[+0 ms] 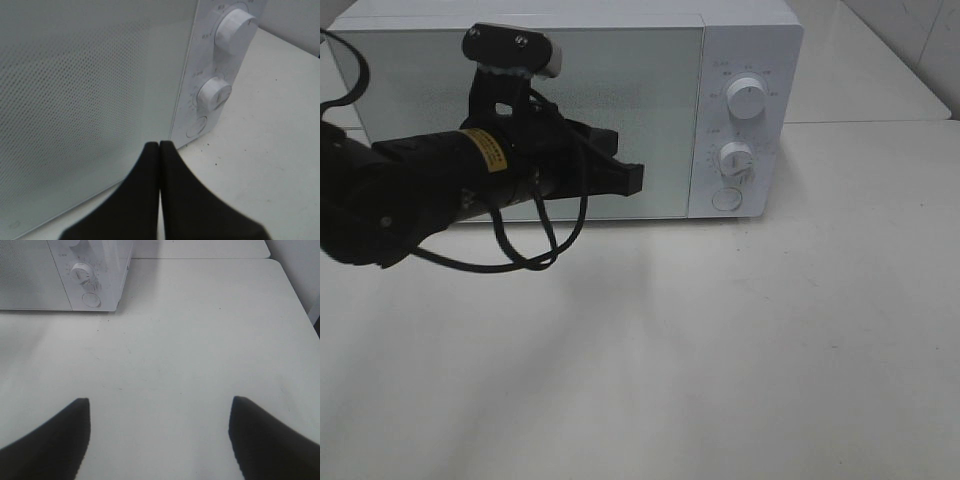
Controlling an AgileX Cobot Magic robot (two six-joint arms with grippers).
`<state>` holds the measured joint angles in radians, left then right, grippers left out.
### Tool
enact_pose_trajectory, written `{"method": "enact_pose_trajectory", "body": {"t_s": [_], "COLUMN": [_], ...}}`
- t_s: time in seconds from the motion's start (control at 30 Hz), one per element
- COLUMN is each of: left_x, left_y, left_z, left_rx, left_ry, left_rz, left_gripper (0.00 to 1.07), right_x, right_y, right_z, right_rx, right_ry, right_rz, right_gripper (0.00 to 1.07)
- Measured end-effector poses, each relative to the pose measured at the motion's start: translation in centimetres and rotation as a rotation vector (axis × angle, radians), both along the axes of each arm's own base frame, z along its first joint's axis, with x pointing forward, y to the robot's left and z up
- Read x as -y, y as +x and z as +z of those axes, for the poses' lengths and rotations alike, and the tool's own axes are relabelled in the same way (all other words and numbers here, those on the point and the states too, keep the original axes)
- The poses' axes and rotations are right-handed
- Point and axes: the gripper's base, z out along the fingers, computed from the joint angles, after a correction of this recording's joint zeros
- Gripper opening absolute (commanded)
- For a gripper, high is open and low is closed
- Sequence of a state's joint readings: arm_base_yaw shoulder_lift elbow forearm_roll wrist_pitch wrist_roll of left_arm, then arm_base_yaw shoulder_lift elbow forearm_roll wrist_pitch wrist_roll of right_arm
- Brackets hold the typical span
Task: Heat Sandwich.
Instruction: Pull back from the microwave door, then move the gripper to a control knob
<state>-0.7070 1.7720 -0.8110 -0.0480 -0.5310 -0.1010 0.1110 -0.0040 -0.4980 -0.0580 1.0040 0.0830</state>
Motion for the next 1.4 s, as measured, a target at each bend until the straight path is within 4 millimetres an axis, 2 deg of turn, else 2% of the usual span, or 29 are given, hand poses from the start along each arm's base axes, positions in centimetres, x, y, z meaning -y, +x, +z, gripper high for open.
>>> {"method": "enact_pose_trajectory", "body": {"t_s": [0.03,0.07,0.13,0.17,0.2,0.23,0.27,0.3,0.33,0.57,0.83,0.93,1.0,1.1,1.17,1.27,1.4], "left_x": [-0.3,-0.3,-0.9,-1.4,-1.7,-1.7,-1.9,-2.3,-2.5,-3.5,-4.3,-4.5,-4.5,-4.7,-4.7,-5.2,-5.8], "left_y": [-0.4,-0.4,-1.0,-1.6,-1.9,-1.9,-2.2,-2.7,-2.9,-4.1,-5.2,-5.7,-5.7,-6.0,-6.0,-6.2,-6.5], "left_z": [0.0,0.0,0.1,0.0,0.0,0.0,0.1,0.2,0.3,0.1,-0.4,-0.6,-0.4,0.1,0.3,1.7,2.7], "left_rx": [-0.005,-0.005,-0.01,-0.02,-0.026,-0.026,-0.032,-0.048,-0.055,-0.134,-0.295,-0.429,-0.454,-0.586,-0.61,-0.725,-0.774], "left_ry": [0.005,0.005,0.007,0.01,0.008,0.008,0.004,-0.013,-0.022,0.014,0.171,0.282,0.305,0.434,0.462,0.615,0.71], "left_rz": [0.0,0.0,0.0,0.002,0.004,0.004,0.007,0.015,0.019,0.027,0.014,0.01,0.008,-0.003,-0.006,-0.012,-0.006], "left_gripper": [0.05,0.05,0.21,0.51,0.69,0.69,0.85,0.96,1.01,0.99,0.99,0.99,0.99,0.98,0.98,0.98,0.98], "right_x": [0.0,0.0,0.0,0.0,0.0,0.0,0.0,0.0,0.0,0.0,0.0,0.0,0.0,0.0,0.0,0.0,0.0], "right_y": [0.0,0.0,0.0,0.0,0.0,0.0,0.0,0.0,0.0,0.0,0.0,0.0,0.0,0.0,0.0,0.0,0.0], "right_z": [0.0,0.0,0.0,0.0,0.0,0.0,0.0,0.0,0.0,0.0,0.0,0.0,0.0,0.0,0.0,0.0,0.0], "right_rx": [0.0,0.0,0.0,0.0,0.0,0.0,0.0,0.0,0.0,0.001,0.001,0.001,0.001,0.001,0.001,0.001,0.001], "right_ry": [0.0,0.0,0.0,0.0,0.0,0.0,0.0,0.0,0.0,0.0,0.0,0.0,0.0,0.0,0.0,0.0,0.0], "right_rz": [0.0,0.0,0.0,0.0,0.0,0.0,0.0,0.0,0.0,0.0,0.0,0.0,0.0,0.0,0.0,0.0,0.0], "right_gripper": [0.74,0.74,0.74,0.74,0.74,0.74,0.74,0.74,0.74,0.74,0.74,0.74,0.74,0.74,0.74,0.74,0.74]}}
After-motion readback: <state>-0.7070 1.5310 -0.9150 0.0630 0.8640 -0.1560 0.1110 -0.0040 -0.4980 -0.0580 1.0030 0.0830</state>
